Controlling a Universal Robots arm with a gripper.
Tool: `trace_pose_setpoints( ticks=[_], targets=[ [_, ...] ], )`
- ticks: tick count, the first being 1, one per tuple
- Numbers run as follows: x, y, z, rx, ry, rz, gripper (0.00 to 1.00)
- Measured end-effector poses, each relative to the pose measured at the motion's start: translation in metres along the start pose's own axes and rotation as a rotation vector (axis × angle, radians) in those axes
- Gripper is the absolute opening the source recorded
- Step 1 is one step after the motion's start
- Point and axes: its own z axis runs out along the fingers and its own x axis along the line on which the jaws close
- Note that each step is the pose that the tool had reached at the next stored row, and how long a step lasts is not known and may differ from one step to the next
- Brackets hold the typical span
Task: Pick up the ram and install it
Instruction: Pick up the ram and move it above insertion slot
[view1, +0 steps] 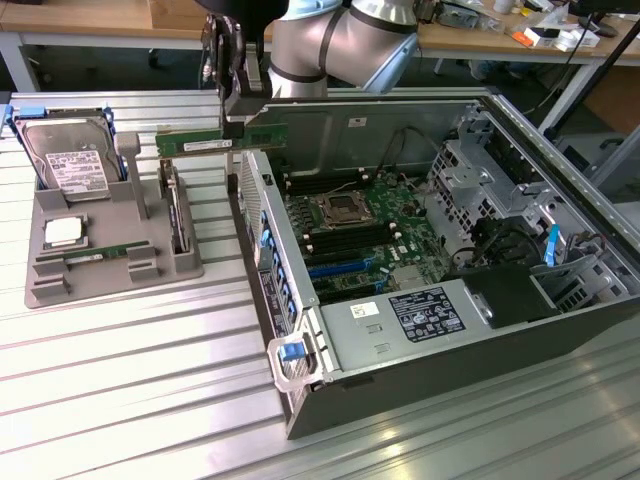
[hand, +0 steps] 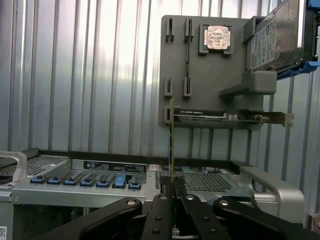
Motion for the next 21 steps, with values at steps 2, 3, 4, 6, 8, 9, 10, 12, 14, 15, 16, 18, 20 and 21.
trace_pose_setpoints(
  ticks=[2,3,4,6,8,9,10,12,14,15,16,18,20,21],
  targets=[
    [0.0,-0.0027,-0.0002,-0.0001,0.0001,0.0,0.12],
    [0.0,-0.0042,-0.0002,0.0,0.0,0.0,0.12],
    [0.0,-0.0062,-0.0003,-0.0001,0.0,0.0,0.12],
    [0.001,-0.01,-0.0004,0.0,0.0,0.0,0.12],
    [0.001,-0.0121,-0.0006,-0.0001,0.0,0.0,0.12],
    [0.001,-0.0129,-0.0006,0.0,0.0,0.0,0.12],
    [0.001,-0.0141,-0.0006,0.0,0.0,0.0,0.12],
    [0.001,-0.0171,-0.0008,0.0,0.0,0.0,0.12],
    [0.001,-0.0207,-0.001,0.0,0.0,0.0,0.12],
    [0.002,-0.0223,-0.001,0.0,0.0,0.0,0.12],
    [0.002,-0.0242,-0.0011,0.0,0.0,0.0,0.12],
    [0.002,-0.0284,-0.0013,0.0,0.0,0.0,0.12],
    [0.002,-0.0323,-0.0015,0.0,0.0,0.0,0.12],
    [0.002,-0.0351,-0.0016,-0.0001,0.0001,0.0,0.12]
  ],
)
